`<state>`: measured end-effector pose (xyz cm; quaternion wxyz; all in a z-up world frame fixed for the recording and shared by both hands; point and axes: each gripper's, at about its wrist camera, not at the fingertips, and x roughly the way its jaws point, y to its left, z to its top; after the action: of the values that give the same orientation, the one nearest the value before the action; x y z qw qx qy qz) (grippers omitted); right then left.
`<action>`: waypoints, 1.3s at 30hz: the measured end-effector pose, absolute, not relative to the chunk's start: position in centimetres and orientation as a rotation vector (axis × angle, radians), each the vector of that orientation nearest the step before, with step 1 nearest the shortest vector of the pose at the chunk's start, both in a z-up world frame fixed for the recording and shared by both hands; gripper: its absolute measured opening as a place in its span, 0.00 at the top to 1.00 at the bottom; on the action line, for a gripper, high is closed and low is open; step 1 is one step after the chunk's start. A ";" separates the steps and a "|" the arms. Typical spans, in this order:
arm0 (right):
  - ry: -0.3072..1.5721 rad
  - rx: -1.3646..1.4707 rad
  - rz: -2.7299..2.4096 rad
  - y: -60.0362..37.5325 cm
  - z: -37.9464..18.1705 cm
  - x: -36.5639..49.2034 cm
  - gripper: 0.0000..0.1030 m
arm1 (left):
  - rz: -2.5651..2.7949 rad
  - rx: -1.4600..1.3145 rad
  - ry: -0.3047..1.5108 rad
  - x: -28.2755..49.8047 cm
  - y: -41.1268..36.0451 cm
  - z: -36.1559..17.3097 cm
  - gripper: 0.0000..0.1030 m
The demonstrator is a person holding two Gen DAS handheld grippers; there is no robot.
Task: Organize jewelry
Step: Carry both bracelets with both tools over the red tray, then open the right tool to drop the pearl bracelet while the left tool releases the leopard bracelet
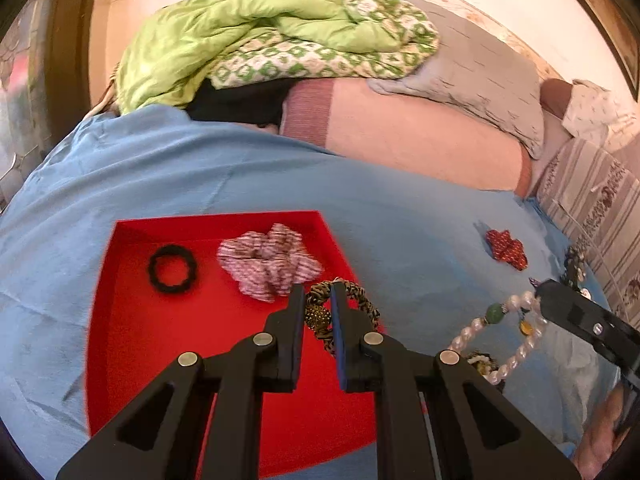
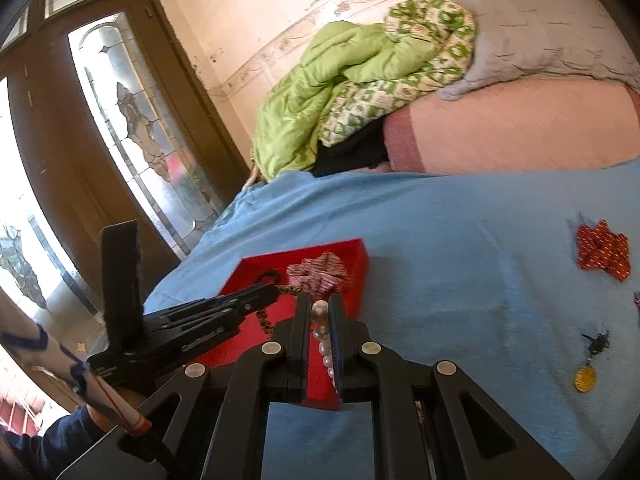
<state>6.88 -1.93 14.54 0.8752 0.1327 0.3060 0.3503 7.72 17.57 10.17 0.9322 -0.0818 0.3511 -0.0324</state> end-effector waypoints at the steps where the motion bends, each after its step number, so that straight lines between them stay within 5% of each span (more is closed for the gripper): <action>1: 0.642 0.274 0.740 -1.2 14.6 6.8 0.90 | -0.055 -0.169 0.722 7.7 18.0 10.1 0.88; 20: 0.803 0.311 0.810 11.9 13.0 13.3 0.90 | 0.162 -0.260 0.847 10.0 26.9 7.3 0.88; 39: 0.966 0.227 0.619 11.7 7.2 16.5 0.90 | 0.207 -0.282 0.876 10.6 28.0 6.4 0.88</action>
<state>16.51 11.69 7.17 0.8339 0.1071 0.4557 0.2923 10.55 27.95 6.44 0.8909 -0.1359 0.4217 0.0995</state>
